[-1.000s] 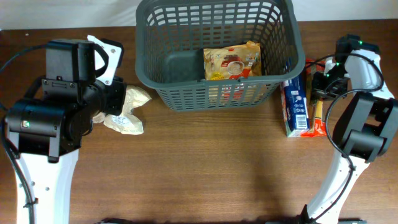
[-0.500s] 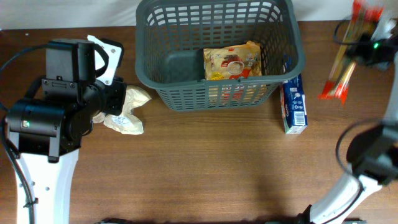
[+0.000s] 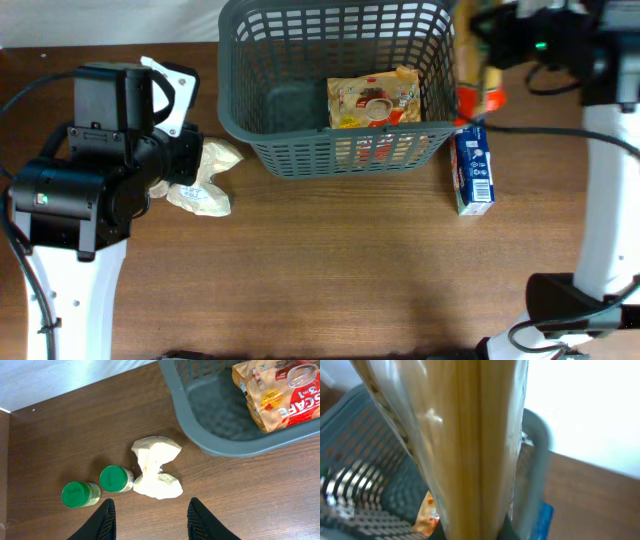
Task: Pack container
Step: 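Lift the spaghetti pack with the right gripper and carry it over the basket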
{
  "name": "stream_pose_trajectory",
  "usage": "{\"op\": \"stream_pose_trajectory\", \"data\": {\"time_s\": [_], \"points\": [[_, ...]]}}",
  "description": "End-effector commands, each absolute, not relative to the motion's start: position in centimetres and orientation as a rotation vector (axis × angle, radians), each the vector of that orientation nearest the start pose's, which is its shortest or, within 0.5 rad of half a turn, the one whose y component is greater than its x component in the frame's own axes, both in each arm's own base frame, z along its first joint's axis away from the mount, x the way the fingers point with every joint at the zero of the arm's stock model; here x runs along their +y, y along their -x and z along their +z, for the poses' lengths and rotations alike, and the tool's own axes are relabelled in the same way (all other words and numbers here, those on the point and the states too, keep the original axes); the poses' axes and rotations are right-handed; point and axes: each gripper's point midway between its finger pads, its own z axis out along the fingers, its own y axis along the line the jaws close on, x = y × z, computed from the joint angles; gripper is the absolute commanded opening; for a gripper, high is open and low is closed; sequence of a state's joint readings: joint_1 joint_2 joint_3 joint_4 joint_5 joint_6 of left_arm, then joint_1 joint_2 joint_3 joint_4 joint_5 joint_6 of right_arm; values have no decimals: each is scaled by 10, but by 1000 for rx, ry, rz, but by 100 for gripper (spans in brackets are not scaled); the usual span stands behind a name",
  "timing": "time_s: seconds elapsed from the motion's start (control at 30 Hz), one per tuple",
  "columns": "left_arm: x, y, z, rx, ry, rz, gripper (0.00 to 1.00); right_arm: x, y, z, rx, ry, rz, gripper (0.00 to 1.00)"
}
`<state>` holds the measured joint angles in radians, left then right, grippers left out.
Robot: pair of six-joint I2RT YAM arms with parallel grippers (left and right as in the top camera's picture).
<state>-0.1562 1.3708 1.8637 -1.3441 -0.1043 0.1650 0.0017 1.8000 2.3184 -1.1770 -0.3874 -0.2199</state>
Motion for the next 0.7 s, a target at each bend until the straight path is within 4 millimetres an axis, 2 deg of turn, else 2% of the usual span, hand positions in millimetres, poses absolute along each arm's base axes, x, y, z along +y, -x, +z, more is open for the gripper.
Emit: {"op": "stream_pose_trajectory", "data": {"time_s": [0.0, 0.2, 0.33, 0.47, 0.6, 0.67], "points": [[-32, -316, 356, 2401, -348, 122, 32, 111, -446, 414, 2007, 708, 289, 4], [-32, -316, 355, 2403, -348, 122, 31, 148, -469, 416, 1908, 771, 312, 4], [-32, -314, 353, 2414, -351, 122, 31, 166, -479, 405, 1923, 753, 375, 4], [-31, -311, 351, 2429, -353, 123, 32, 188, -486, 374, 1973, 815, 426, 4], [-31, -309, 350, 2437, -355, 123, 31, 213, -485, 337, 1957, 1018, 463, 4], [-31, -309, 350, 2437, -355, 123, 32, 223, -484, 323, 1963, 1062, 511, 4]]}}
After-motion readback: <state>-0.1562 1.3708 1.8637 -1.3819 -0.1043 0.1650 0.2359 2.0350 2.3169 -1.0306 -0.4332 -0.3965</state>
